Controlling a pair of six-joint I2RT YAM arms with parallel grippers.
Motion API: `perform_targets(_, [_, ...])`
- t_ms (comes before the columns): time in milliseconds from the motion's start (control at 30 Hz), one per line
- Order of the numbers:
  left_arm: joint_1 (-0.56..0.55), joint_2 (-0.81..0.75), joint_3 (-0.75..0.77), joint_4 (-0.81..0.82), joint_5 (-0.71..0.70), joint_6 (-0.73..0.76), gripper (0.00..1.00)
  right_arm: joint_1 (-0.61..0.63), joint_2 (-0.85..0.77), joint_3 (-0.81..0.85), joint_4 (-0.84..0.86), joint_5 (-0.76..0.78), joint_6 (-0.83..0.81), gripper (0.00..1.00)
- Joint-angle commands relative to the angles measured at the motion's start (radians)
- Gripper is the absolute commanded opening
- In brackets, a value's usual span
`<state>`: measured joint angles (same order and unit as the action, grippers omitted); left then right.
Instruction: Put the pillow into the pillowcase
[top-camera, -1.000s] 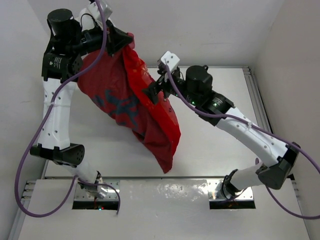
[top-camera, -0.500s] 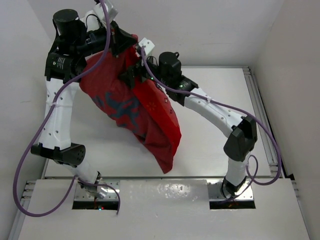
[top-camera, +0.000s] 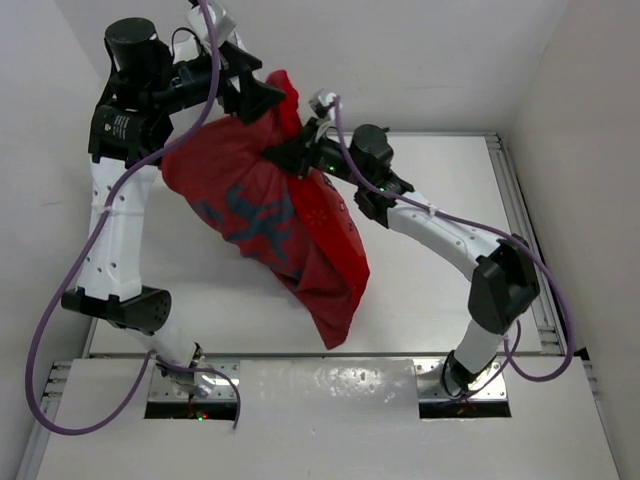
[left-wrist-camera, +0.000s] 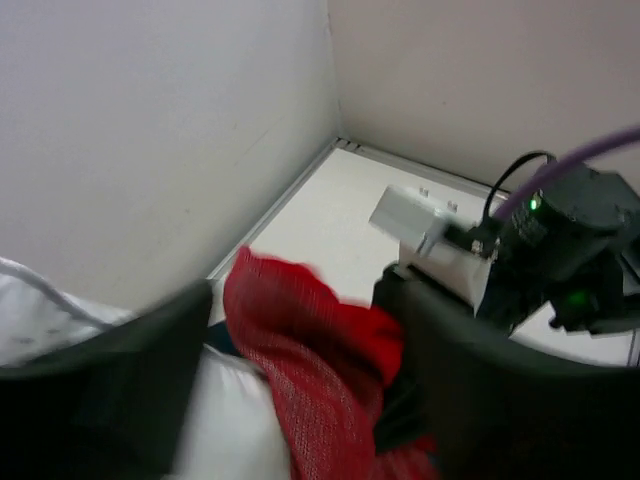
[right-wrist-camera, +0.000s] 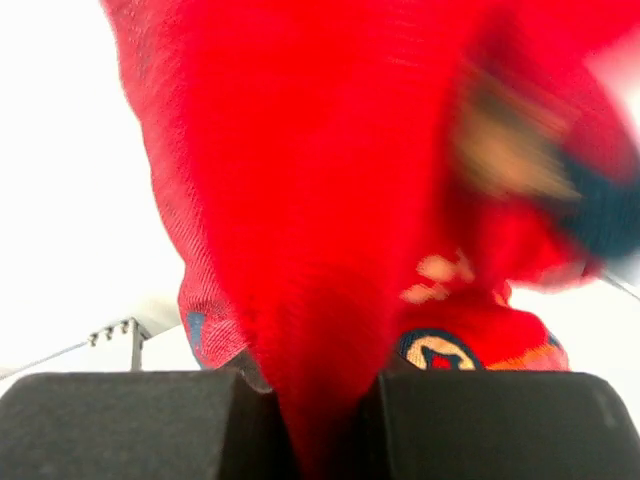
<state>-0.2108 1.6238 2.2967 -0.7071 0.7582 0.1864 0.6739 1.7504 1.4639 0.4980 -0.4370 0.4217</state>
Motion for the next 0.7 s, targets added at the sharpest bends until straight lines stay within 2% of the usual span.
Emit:
perform_targets(0, [-0.006, -0.025, 0.032, 0.021, -0.025, 0.013, 1.00, -0.069, -0.110, -0.104, 0.160, -0.107, 0.111, 0.00])
perform_targets(200, [0.053, -0.058, 0.070, -0.015, -0.074, 0.056, 1.00, -0.198, -0.248, -0.313, 0.134, -0.172, 0.105, 0.00])
perform_targets(400, [0.148, -0.094, 0.095, -0.046, -0.131, 0.128, 1.00, -0.318, -0.431, -0.453, 0.008, -0.241, 0.033, 0.00])
perform_targets(500, [0.179, -0.110, 0.008, -0.071, -0.109, 0.206, 1.00, -0.335, -0.495, -0.488, -0.073, -0.288, -0.006, 0.00])
perform_targets(533, [0.189, -0.110, -0.062, -0.071, -0.114, 0.244, 1.00, -0.335, -0.506, -0.494, -0.108, -0.301, -0.012, 0.00])
perform_targets(667, [0.255, -0.093, -0.170, -0.025, -0.126, 0.233, 1.00, -0.338, -0.581, -0.562, -0.125, -0.301, -0.001, 0.00])
